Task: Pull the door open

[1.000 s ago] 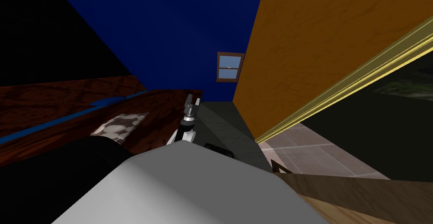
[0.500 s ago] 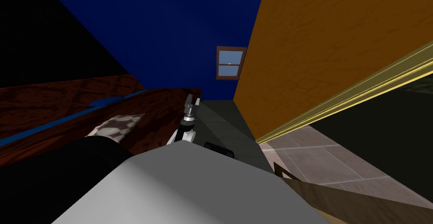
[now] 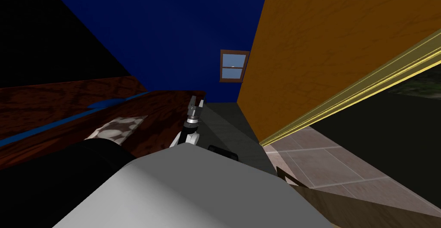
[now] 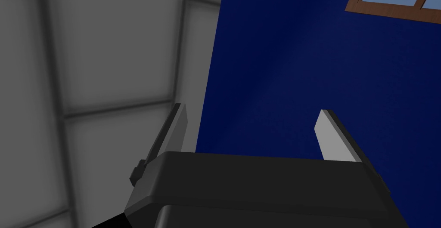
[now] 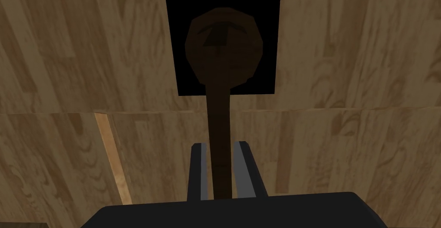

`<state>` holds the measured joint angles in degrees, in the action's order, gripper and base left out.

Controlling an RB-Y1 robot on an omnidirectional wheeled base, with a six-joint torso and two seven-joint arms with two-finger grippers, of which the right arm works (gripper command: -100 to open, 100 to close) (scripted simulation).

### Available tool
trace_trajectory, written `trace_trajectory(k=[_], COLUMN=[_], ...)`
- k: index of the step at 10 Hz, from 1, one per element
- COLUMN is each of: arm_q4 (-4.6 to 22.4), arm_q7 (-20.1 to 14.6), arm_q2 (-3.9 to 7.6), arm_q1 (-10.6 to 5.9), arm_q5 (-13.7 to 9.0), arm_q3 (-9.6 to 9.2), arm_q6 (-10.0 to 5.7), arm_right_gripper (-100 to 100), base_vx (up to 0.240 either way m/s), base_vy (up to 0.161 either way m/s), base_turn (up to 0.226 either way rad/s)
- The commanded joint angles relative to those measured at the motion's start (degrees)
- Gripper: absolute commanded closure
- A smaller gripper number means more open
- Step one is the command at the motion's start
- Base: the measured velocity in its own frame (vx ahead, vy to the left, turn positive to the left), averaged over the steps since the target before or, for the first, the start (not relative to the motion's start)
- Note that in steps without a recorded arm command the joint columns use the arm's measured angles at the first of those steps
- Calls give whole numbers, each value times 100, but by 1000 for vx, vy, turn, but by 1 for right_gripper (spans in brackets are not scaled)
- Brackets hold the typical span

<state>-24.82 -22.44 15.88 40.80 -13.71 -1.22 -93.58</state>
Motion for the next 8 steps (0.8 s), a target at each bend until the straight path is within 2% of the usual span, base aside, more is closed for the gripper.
trace_trajectory(k=[1, 5, 6, 8], arm_q4=[-148, -184, -225, -195], arm_q7=[-54, -76, -4, 164], arm_q2=[36, 13, -85, -150], arm_q1=[170, 228, 244, 127], arm_q5=[-73, -93, -74, 9], arm_q3=[23, 0, -65, -91], arm_q6=[107, 144, 160, 56], arm_right_gripper=[100, 100, 100, 100], base_vx=[7, 1, -65, -169], base_vy=[1, -2, 22, 26], base_turn=[-2, 5, 203, 245])
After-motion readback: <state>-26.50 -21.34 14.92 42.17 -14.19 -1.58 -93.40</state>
